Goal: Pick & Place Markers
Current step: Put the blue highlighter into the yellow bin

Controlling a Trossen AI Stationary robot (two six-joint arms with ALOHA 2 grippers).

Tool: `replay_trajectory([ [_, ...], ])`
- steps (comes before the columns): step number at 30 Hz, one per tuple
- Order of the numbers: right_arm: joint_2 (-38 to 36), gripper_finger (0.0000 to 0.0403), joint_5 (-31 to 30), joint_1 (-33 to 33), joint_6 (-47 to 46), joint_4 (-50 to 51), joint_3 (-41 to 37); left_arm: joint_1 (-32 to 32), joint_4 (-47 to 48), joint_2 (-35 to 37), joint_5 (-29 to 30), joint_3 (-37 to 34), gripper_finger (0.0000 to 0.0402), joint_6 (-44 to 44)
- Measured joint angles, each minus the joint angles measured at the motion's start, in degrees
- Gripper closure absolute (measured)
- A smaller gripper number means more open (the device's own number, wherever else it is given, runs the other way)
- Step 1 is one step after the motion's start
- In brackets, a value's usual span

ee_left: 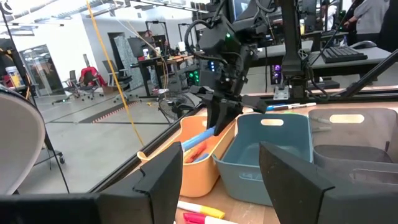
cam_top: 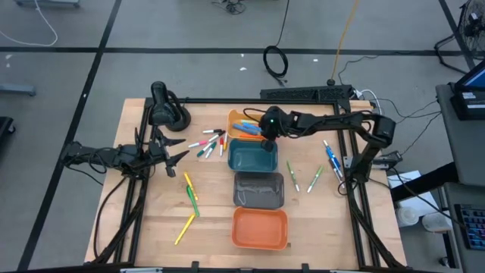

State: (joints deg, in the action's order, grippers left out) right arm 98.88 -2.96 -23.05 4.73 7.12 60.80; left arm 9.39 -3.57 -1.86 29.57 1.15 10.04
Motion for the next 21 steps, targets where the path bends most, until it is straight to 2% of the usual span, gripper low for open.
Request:
replay_trajectory([
  [4, -1.0, 0.0349, -0.3, 0.0, -0.1, 1.6, 0.0, 0.0, 0.0, 0.0, 0.0, 0.0, 0.0188, 0.0],
  [8, -2.1, 0.0349, -4.5, -0.1, -0.8, 5.7, 0.0, 0.0, 0.0, 0.0, 0.0, 0.0, 0.0188, 0.0],
  [11, -2.0, 0.0345, -4.7, -0.2, -0.8, 6.7, 0.0, 0.0, 0.0, 0.0, 0.0, 0.0, 0.0188, 0.0],
  [21, -2.5, 0.0311, -4.5, 1.0, -0.6, 3.3, 0.0, 0.0, 0.0, 0.0, 0.0, 0.0, 0.0188, 0.0],
])
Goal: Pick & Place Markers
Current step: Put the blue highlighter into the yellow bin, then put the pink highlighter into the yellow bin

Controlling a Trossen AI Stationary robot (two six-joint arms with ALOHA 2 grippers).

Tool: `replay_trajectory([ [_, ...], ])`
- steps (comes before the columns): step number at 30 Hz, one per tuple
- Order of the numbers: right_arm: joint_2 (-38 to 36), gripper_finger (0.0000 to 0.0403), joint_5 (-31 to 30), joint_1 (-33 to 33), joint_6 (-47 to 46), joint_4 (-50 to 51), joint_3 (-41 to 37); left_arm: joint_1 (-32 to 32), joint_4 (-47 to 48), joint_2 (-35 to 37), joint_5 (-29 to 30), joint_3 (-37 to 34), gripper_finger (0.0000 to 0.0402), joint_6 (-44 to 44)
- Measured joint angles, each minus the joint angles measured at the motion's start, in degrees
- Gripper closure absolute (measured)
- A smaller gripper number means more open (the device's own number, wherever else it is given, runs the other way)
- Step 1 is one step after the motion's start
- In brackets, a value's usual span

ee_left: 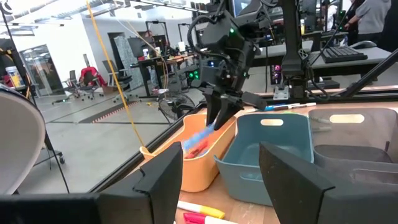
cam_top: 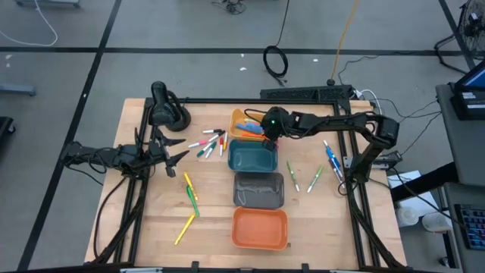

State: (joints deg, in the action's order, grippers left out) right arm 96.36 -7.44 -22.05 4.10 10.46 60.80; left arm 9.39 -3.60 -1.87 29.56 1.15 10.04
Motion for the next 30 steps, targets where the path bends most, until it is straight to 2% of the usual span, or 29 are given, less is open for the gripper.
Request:
replay_trajectory([
  [10, -7.2, 0.026, 0.0, 2.3, -2.0, 1.6, -0.1, 0.0, 0.0, 0.0, 0.0, 0.0, 0.0188, 0.0],
  [13, -10.8, 0.0253, -0.4, 3.2, -5.7, 5.2, 0.0, 0.0, 0.0, 0.0, 0.0, 0.0, 0.0188, 0.0],
  [16, -14.4, 0.0251, -3.7, 3.8, -11.5, 12.3, -0.3, 0.0, 0.0, 0.0, 0.0, 0.0, 0.0188, 0.0],
  [20, -18.4, 0.025, -6.1, 3.8, -19.0, 17.5, -4.9, 0.0, 0.0, 0.0, 0.0, 0.0, 0.0188, 0.0],
  [24, -20.7, 0.025, -4.5, 3.5, -22.6, 13.7, -12.4, 0.0, 0.0, 0.0, 0.0, 0.0, 0.0188, 0.0],
  [27, -21.3, 0.025, -3.8, 3.5, -22.4, 5.2, -18.9, 0.0, 0.0, 0.0, 0.0, 0.0, 0.0188, 0.0],
  [30, -21.2, 0.025, 0.2, 3.5, -22.1, -5.8, -24.6, 0.0, 0.1, 0.0, 0.0, 0.0, 0.0188, 0.0],
])
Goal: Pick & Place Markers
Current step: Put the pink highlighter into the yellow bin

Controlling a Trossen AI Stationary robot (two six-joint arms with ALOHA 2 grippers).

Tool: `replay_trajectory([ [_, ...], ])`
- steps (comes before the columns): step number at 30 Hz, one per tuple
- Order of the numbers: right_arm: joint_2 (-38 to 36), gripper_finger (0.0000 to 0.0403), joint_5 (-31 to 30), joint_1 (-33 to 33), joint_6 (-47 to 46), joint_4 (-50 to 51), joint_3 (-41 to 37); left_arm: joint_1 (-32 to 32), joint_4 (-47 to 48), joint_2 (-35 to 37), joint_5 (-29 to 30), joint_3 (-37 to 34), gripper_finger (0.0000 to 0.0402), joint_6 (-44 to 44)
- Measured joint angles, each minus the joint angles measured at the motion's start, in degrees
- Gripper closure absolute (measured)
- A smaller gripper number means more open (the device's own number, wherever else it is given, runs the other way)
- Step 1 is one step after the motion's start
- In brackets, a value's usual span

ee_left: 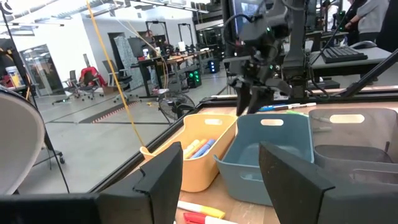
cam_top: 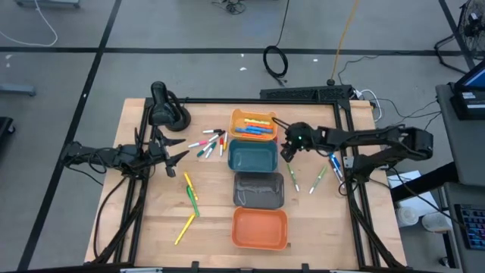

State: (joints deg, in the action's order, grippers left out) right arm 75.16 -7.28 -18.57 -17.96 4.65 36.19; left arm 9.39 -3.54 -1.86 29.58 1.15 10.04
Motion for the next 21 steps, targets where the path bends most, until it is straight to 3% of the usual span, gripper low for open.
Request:
replay_trajectory([
  [7, 1.1, 0.025, 1.5, 0.0, 1.8, -16.0, -8.2, 0.0, 0.1, 0.0, 0.0, 0.0, 0.0188, 0.0],
  [15, 1.7, 0.025, 5.9, 1.4, 5.4, -16.9, -9.4, 0.0, 0.0, 0.0, 0.0, 0.0, 0.0188, 0.0],
  [21, 5.4, 0.025, 3.7, 5.6, 13.3, -18.9, -9.5, 0.0, 0.0, 0.0, 0.0, 0.0, 0.0188, 0.0],
])
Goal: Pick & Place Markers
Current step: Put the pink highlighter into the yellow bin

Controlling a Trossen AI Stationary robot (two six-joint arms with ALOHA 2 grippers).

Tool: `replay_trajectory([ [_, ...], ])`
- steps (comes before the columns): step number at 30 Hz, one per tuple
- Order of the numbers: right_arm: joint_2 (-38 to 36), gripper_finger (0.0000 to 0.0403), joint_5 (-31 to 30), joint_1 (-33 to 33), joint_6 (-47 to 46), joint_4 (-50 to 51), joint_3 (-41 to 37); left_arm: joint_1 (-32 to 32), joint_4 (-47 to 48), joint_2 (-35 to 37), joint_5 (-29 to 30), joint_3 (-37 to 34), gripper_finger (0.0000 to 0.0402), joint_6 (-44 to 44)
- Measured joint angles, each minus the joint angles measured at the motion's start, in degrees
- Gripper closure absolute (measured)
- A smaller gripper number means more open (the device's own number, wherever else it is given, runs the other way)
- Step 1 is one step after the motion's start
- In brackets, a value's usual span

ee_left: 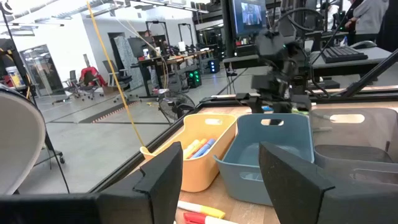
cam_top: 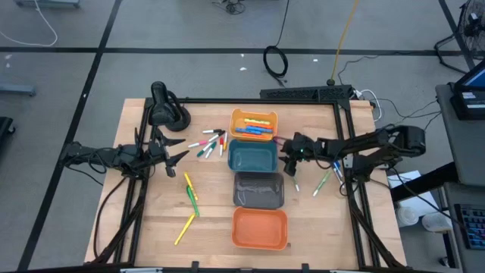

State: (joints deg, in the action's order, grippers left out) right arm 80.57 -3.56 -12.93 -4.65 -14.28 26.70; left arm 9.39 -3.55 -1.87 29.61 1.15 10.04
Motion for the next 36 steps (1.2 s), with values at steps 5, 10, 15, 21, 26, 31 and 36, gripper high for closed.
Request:
replay_trajectory([
  [5, 4.9, 0.025, -7.2, 2.3, 6.1, -6.3, 0.0, 0.0, 0.0, 0.0, 0.0, 0.0, 0.0188, 0.0],
  [10, 6.5, 0.025, -14.0, 2.5, 7.0, -10.1, 0.0, 0.0, 0.0, 0.0, 0.0, 0.0, 0.0188, 0.0],
  [15, 6.5, 0.025, -19.2, 2.5, 5.7, -7.0, 0.0, 0.0, 0.0, 0.0, 0.0, 0.0, 0.0188, 0.0],
  [21, 6.5, 0.025, -19.5, 1.5, -3.8, -2.2, 0.0, 0.0, 0.0, 0.0, 0.0, 0.0, 0.0188, 0.0],
  [26, 6.4, 0.025, -19.3, 1.2, -5.9, -2.3, 0.1, 0.0, 0.0, 0.0, 0.0, 0.0, 0.0188, 0.0],
  [31, 5.8, 0.025, -12.1, 1.8, -4.4, -5.3, 0.1, 0.0, 0.0, 0.0, 0.0, 0.0, 0.0188, 0.0],
  [36, 6.3, 0.025, -11.4, 1.2, 0.6, -7.0, 0.0, 0.0, 0.0, 0.0, 0.0, 0.0, 0.0188, 0.0],
])
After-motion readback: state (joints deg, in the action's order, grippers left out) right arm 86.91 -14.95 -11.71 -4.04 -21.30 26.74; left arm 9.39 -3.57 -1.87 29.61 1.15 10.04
